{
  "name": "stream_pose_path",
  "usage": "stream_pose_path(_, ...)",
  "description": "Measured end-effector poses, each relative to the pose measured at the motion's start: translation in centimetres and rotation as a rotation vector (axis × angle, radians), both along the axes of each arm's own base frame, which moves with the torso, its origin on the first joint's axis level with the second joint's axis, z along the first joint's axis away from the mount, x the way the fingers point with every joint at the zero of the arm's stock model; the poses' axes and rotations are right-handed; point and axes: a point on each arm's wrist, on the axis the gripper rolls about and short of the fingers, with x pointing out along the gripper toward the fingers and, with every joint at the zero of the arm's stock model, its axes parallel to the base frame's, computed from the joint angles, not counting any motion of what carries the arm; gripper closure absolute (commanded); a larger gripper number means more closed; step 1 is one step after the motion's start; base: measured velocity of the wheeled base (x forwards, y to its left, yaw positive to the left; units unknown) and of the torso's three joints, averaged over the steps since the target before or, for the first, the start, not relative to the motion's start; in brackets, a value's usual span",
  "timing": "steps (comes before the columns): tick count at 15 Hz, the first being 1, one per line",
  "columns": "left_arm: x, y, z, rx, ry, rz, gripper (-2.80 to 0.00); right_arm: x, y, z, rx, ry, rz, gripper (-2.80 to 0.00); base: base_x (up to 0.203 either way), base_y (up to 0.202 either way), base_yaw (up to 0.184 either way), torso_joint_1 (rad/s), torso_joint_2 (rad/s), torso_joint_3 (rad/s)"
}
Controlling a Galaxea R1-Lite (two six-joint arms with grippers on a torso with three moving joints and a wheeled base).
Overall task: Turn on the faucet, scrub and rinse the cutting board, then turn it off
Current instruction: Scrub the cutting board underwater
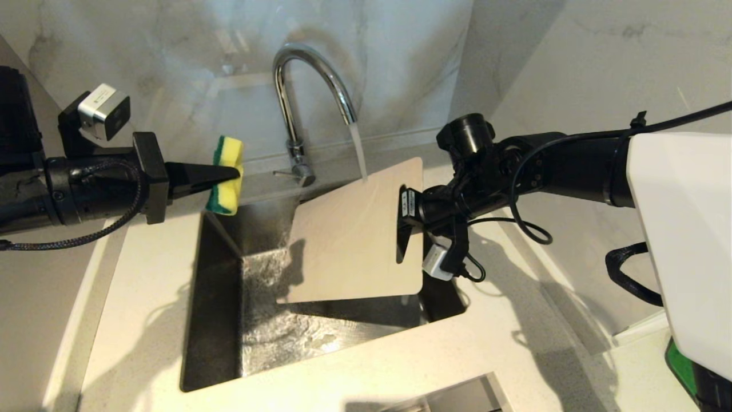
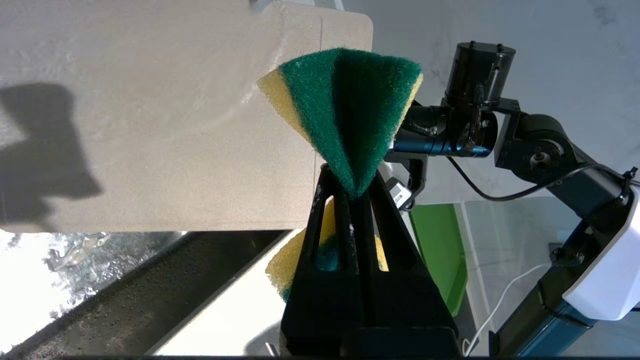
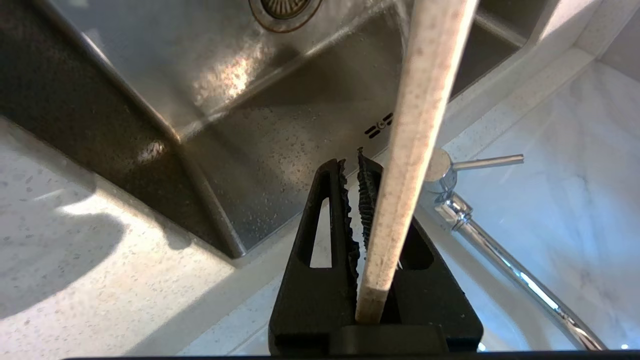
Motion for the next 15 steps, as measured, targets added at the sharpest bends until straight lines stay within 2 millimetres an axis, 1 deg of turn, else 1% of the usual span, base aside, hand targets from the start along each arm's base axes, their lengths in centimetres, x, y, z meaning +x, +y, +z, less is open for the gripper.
stream_pose_path(3, 0.1, 0.0, -0.1, 0.002, 0.004, 0.0, 0.0, -0.8, 1.0, 0.4, 0.01, 0.006, 0.02, 0.0, 0.0, 0.0, 0.0, 0.0, 0.0, 0.0)
stream_pose_path(6, 0.3, -0.1, -0.3, 0.004, 0.011, -0.002, 0.0, -2.1, 1.8, 1.1, 0.013, 0.015, 0.045, 0.0, 0.0, 0.0, 0.0, 0.0, 0.0, 0.0)
stream_pose_path(12, 0.1, -0.7, -1.0, 0.011, 0.031, -0.028, 0.0, -5.0, 2.0, 3.3, 0.014, 0.004, 0.074, 0.0, 0.0, 0.0, 0.0, 0.0, 0.0, 0.0)
stream_pose_path(13, 0.2, -0.8, -1.3, 0.014, 0.039, -0.029, 0.0, -5.6, 1.9, 3.7, 0.02, 0.006, 0.074, 0.0, 0.0, 0.0, 0.0, 0.0, 0.0, 0.0)
stream_pose_path(15, 0.5, -0.9, -1.3, 0.008, 0.01, -0.029, 0.0, -6.6, 1.8, 4.2, 0.024, 0.016, 0.077, 0.0, 0.0, 0.0, 0.0, 0.0, 0.0, 0.0)
